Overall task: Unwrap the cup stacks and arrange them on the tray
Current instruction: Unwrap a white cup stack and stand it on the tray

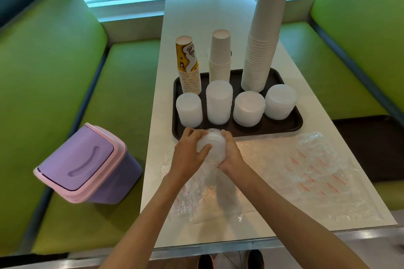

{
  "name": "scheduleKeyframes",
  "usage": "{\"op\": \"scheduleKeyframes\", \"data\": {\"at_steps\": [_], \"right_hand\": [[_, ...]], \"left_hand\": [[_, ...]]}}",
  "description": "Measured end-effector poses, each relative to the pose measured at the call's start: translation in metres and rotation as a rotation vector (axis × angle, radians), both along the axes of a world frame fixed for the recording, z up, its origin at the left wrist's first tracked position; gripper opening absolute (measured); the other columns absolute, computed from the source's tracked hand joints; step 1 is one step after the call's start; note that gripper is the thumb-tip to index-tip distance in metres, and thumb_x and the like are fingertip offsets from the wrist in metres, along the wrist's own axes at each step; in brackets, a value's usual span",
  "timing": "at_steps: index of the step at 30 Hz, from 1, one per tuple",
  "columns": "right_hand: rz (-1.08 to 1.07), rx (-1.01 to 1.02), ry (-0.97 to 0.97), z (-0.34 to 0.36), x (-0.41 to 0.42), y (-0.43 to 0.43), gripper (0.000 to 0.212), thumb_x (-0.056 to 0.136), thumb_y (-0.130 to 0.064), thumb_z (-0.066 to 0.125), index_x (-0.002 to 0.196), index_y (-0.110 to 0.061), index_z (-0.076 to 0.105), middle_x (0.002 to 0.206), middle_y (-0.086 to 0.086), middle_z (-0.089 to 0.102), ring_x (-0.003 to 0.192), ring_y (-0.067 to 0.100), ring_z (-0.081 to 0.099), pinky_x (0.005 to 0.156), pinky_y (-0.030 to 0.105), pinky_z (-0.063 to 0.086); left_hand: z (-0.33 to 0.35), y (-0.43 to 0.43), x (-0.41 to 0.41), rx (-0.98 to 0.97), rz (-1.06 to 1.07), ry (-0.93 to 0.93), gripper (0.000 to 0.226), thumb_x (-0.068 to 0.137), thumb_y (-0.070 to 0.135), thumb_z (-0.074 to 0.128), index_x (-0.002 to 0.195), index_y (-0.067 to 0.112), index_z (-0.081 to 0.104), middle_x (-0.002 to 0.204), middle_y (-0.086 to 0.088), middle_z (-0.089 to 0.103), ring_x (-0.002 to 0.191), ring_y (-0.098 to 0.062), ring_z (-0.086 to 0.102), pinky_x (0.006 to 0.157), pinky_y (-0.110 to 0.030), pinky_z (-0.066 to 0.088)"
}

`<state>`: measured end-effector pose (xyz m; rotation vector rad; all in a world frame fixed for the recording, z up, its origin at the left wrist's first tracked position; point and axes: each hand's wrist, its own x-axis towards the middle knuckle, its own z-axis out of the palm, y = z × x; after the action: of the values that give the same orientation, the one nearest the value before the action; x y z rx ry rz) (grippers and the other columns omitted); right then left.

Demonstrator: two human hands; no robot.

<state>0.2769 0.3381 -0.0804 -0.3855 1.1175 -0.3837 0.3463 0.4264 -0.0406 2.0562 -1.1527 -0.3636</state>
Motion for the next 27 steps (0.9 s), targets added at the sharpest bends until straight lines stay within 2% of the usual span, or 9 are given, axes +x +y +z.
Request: {"op": "scheduleKeyframes", "data": {"at_steps": [3, 6, 11, 14, 16, 20, 23, 26, 27], "right_hand": [[0.052, 0.023, 0.000, 0.002, 0.000, -0.002, 0.083, 0.047, -0.051, 0.074, 0.121, -0.014, 0.060, 0.113, 0.018, 0.068, 0.098, 0.033, 0.067, 0.077, 0.043, 0.057], [0.064, 0.016, -0.005, 0.003, 0.002, -0.006, 0.086, 0.046, -0.053, 0.075, 0.120, -0.012, 0.061, 0.111, 0.018, 0.069, 0.099, 0.033, 0.067, 0.076, 0.043, 0.057], [0.067, 0.012, -0.050, 0.010, 0.002, -0.013, 0.040, 0.084, -0.051, 0.064, 0.099, -0.014, 0.059, 0.102, 0.015, 0.065, 0.092, 0.030, 0.061, 0.092, 0.049, 0.051], [0.077, 0.025, -0.077, 0.016, 0.004, -0.012, 0.039, 0.085, -0.047, 0.064, 0.105, -0.015, 0.059, 0.107, 0.015, 0.065, 0.089, 0.029, 0.061, 0.077, 0.047, 0.053], [0.057, 0.034, -0.084, 0.016, 0.008, -0.012, 0.038, 0.085, -0.045, 0.065, 0.109, -0.016, 0.060, 0.111, 0.015, 0.065, 0.091, 0.030, 0.062, 0.074, 0.047, 0.053], [0.046, 0.059, -0.200, 0.021, 0.008, -0.015, 0.032, 0.090, -0.039, 0.060, 0.109, -0.014, 0.061, 0.096, 0.014, 0.067, 0.084, 0.029, 0.062, 0.070, 0.043, 0.052], [0.042, 0.110, -0.280, 0.024, 0.009, -0.016, 0.030, 0.089, -0.033, 0.058, 0.104, -0.008, 0.062, 0.084, 0.015, 0.070, 0.082, 0.030, 0.062, 0.071, 0.041, 0.054], [0.012, 0.146, -0.314, 0.022, 0.011, -0.018, 0.038, 0.078, -0.029, 0.066, 0.108, -0.008, 0.061, 0.104, 0.015, 0.064, 0.098, 0.030, 0.059, 0.081, 0.042, 0.053], [0.014, 0.130, -0.319, 0.021, 0.011, -0.019, 0.033, 0.080, -0.030, 0.064, 0.105, -0.008, 0.061, 0.104, 0.014, 0.062, 0.097, 0.029, 0.059, 0.078, 0.040, 0.054]], "left_hand": [[0.005, -0.003, 0.010, 0.021, -0.007, 0.104, 0.027, 0.087, 0.020, 0.067, 0.112, 0.010, 0.063, 0.108, -0.004, 0.059, 0.097, -0.017, 0.059, 0.088, -0.029, 0.051], [0.010, -0.005, 0.019, 0.039, -0.034, 0.221, 0.020, 0.090, 0.021, 0.064, 0.108, 0.012, 0.061, 0.101, 0.000, 0.064, 0.094, -0.016, 0.061, 0.085, -0.028, 0.051], [0.014, -0.014, 0.036, 0.061, -0.001, 0.299, 0.013, 0.092, 0.022, 0.061, 0.101, 0.014, 0.058, 0.094, 0.000, 0.062, 0.085, -0.013, 0.056, 0.070, -0.021, 0.043], [0.014, -0.018, 0.042, 0.051, 0.025, 0.384, 0.012, 0.093, 0.022, 0.059, 0.101, 0.013, 0.056, 0.099, -0.004, 0.062, 0.087, -0.016, 0.057, 0.063, -0.019, 0.044], [0.014, -0.021, 0.044, 0.044, 0.029, 0.413, 0.012, 0.095, 0.023, 0.057, 0.102, 0.014, 0.053, 0.101, -0.006, 0.061, 0.087, -0.017, 0.057, 0.059, -0.018, 0.045], [0.017, -0.026, 0.048, 0.021, 0.050, 0.509, 0.015, 0.096, 0.025, 0.053, 0.105, 0.014, 0.048, 0.106, -0.010, 0.061, 0.086, -0.018, 0.059, 0.052, -0.017, 0.048], [0.021, -0.033, 0.058, -0.047, 0.146, 0.570, 0.017, 0.095, 0.024, 0.055, 0.107, 0.012, 0.050, 0.106, -0.010, 0.061, 0.087, -0.020, 0.059, 0.060, -0.022, 0.050], [0.025, -0.046, 0.082, -0.137, 0.318, 0.523, 0.030, 0.094, 0.026, 0.058, 0.116, 0.005, 0.054, 0.113, -0.012, 0.061, 0.096, -0.019, 0.057, 0.077, -0.029, 0.048], [0.027, -0.051, 0.092, -0.154, 0.377, 0.502, 0.033, 0.093, 0.026, 0.059, 0.117, 0.003, 0.054, 0.115, -0.013, 0.061, 0.096, -0.019, 0.056, 0.078, -0.032, 0.046]]}}
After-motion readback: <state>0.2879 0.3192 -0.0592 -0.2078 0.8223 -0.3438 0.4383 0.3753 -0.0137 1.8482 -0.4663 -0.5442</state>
